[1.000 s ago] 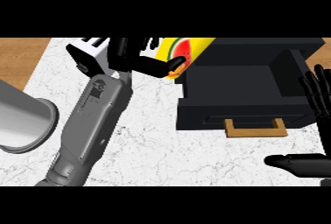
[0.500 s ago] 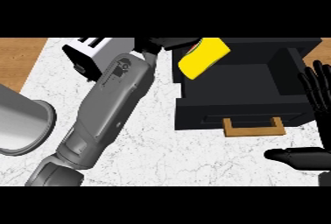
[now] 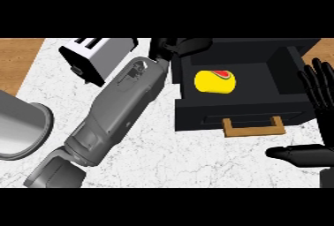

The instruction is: Pick up the cup, place it into the drawer and close the drawer

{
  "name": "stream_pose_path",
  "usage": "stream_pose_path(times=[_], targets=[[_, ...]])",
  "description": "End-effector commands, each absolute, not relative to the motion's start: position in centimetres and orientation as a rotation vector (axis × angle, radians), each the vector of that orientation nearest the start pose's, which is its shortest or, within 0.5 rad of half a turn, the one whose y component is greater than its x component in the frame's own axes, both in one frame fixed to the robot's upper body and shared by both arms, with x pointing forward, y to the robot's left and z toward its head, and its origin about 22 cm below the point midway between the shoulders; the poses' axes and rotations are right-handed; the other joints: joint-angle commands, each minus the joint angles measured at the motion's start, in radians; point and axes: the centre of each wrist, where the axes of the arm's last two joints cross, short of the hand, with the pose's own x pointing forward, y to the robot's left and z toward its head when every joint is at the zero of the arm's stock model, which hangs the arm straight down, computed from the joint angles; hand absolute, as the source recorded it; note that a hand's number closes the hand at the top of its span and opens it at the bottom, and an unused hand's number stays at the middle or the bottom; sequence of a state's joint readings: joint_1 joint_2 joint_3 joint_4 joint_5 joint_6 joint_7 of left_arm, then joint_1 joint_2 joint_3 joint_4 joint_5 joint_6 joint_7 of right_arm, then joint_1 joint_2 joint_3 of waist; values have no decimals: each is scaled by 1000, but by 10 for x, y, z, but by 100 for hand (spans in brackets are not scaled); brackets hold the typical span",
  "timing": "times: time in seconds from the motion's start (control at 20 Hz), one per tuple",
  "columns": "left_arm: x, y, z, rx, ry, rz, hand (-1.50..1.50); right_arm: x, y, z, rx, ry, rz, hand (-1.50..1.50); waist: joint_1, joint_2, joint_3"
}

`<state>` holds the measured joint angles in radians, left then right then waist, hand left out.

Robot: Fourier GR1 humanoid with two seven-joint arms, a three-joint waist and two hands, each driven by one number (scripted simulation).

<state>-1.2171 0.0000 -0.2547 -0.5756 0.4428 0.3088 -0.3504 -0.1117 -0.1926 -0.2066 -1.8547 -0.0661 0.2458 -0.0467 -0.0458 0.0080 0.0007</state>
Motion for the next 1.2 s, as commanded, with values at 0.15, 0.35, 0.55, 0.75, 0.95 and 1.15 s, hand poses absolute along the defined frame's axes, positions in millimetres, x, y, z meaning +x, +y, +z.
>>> stream_pose_path(times=[0.15,0.35,0.55,0.75,0.95,1.15], targets=[[433,21,145,-140,-1902,-253,150,246,-296,114,-43,-2011,274,-150,-10,4,0],[432,17,139,-77,-1857,-341,150,249,-280,118,-37,-2014,271,-150,-25,7,0],[421,16,113,-41,-1811,-412,-150,247,-286,116,-16,-2021,274,-150,-44,9,1],[427,10,130,47,-1778,-462,-150,246,-295,118,-15,-2037,295,-150,-51,12,1],[409,11,95,68,-1818,-430,-150,260,-283,124,-11,-2040,299,-150,-57,14,1],[410,4,113,-6,-1924,-386,-150,248,-287,111,127,-2046,240,-150,-39,9,0]])
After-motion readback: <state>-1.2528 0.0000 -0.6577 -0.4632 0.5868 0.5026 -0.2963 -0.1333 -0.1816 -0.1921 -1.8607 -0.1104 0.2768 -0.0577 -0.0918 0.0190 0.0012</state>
